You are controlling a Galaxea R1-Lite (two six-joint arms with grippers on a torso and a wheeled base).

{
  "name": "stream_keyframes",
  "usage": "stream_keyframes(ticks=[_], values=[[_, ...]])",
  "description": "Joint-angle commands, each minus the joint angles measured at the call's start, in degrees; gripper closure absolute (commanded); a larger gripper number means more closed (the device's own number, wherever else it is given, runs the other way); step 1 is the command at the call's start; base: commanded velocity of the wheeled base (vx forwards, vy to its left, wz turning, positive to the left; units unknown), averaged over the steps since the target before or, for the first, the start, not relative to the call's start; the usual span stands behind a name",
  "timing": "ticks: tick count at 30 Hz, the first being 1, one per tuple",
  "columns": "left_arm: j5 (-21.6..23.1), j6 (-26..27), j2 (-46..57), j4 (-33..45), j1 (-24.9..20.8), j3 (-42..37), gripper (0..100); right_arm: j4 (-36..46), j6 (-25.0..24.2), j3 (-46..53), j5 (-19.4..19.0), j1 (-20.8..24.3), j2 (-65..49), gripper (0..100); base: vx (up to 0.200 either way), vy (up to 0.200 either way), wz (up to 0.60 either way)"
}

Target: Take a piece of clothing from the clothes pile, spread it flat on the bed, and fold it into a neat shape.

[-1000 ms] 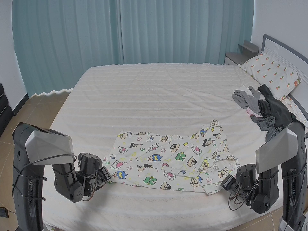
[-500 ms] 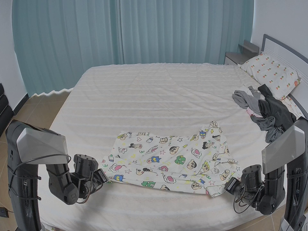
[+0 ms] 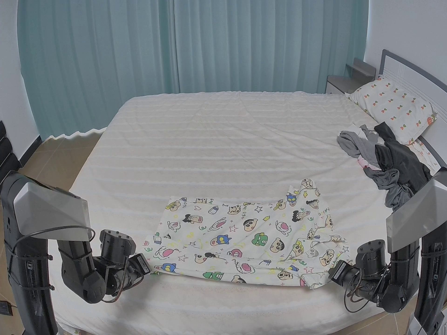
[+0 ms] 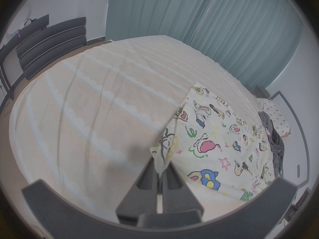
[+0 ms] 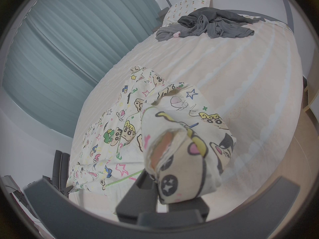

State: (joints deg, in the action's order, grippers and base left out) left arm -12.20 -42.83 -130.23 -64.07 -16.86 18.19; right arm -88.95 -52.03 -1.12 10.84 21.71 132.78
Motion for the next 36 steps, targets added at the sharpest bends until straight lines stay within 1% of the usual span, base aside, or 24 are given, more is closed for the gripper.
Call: stream_keyframes(ticks=[1,6,8,13,21,23,24,25,31,36], values=[[0.07,-0.07,1.38,0.00,-0.19,-2.72,100,-0.52,0.35,1.12,-0.20,0.00,0.02,100,0.000,0.000,0.00],[0.43,0.02,1.82,0.00,-0.37,-4.92,100,0.01,1.23,1.12,-0.20,0.00,0.11,100,0.000,0.000,0.00],[1.22,0.02,1.82,0.00,-0.63,-5.88,100,0.71,1.76,1.12,-0.20,0.17,0.11,100,0.000,0.000,0.00],[1.30,0.11,1.65,0.62,-0.89,-6.32,100,3.53,2.11,1.12,-0.20,0.35,0.55,100,0.000,0.000,0.00],[1.39,0.81,1.38,0.62,-1.42,-6.76,100,0.71,2.37,1.12,-0.29,0.17,3.01,100,0.000,0.000,0.00],[2.71,0.81,1.38,0.53,-1.42,-6.76,100,-0.52,2.46,1.12,-0.29,0.17,4.15,100,0.000,0.000,0.00],[2.71,0.81,1.38,0.53,-1.42,-6.76,0,-0.52,2.46,1.12,-0.29,0.17,4.15,100,0.000,0.000,0.00],[3.59,0.73,1.38,0.35,-1.42,-6.59,0,-0.52,2.46,1.12,-0.38,0.26,4.86,0,0.000,0.000,0.00],[3.59,0.55,1.47,0.09,-0.63,-6.59,0,-0.52,2.46,1.12,-0.29,0.17,4.59,0,0.000,0.000,0.00],[4.20,0.55,4.11,0.00,3.59,-6.67,0,1.59,2.72,1.12,0.32,-0.35,1.60,0,0.000,0.000,0.00]])
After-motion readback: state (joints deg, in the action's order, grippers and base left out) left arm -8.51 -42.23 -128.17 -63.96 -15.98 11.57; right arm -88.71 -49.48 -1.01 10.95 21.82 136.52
